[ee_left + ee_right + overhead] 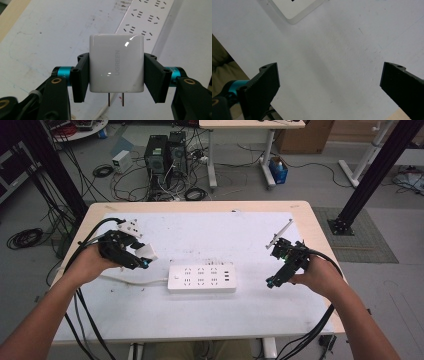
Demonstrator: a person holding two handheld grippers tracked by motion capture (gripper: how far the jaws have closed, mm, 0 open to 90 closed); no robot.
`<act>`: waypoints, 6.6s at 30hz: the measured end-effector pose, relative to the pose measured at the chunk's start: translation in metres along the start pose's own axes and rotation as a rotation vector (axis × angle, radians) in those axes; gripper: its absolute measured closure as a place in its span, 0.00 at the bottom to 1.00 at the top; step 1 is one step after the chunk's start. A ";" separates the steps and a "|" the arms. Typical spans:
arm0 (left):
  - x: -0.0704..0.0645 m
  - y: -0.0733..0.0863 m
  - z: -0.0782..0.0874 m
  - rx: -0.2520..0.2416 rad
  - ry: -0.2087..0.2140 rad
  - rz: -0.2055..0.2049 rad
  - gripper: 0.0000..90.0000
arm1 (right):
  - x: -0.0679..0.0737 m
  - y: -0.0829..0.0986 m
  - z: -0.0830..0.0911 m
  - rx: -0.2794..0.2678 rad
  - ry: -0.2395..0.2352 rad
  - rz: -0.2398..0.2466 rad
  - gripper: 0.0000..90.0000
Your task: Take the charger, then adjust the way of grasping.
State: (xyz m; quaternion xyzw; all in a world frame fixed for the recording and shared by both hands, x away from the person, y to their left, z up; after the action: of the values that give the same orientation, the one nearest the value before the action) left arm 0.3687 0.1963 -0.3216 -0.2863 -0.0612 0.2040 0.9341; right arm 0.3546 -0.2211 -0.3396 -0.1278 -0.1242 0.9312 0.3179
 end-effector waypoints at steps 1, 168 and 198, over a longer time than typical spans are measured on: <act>0.000 0.000 0.000 0.000 0.000 0.000 0.47 | -0.001 0.001 0.000 -0.004 0.001 0.008 0.02; -0.085 -0.094 -0.113 -0.266 0.233 -0.195 0.19 | 0.043 -0.051 -0.036 -0.303 -0.636 -0.706 0.69; -0.032 -0.004 -0.047 0.117 0.270 -0.046 0.19 | 0.007 -0.029 0.020 -0.081 -0.133 -0.116 0.69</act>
State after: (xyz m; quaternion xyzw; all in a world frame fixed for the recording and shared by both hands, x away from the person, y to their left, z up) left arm 0.3517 0.1564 -0.3584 -0.2546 0.0705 0.1456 0.9534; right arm 0.3591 -0.1975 -0.3135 -0.0709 -0.1898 0.9119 0.3568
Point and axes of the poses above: each handheld gripper's, and its own axes: z roughly backward along the jaws, y roughly out of its underside, x roughly to its left, the point moved 4 cm from there along -z, roughly forward along the jaws, and after that the axes turned 7 degrees about y, right-handed, at the moved point
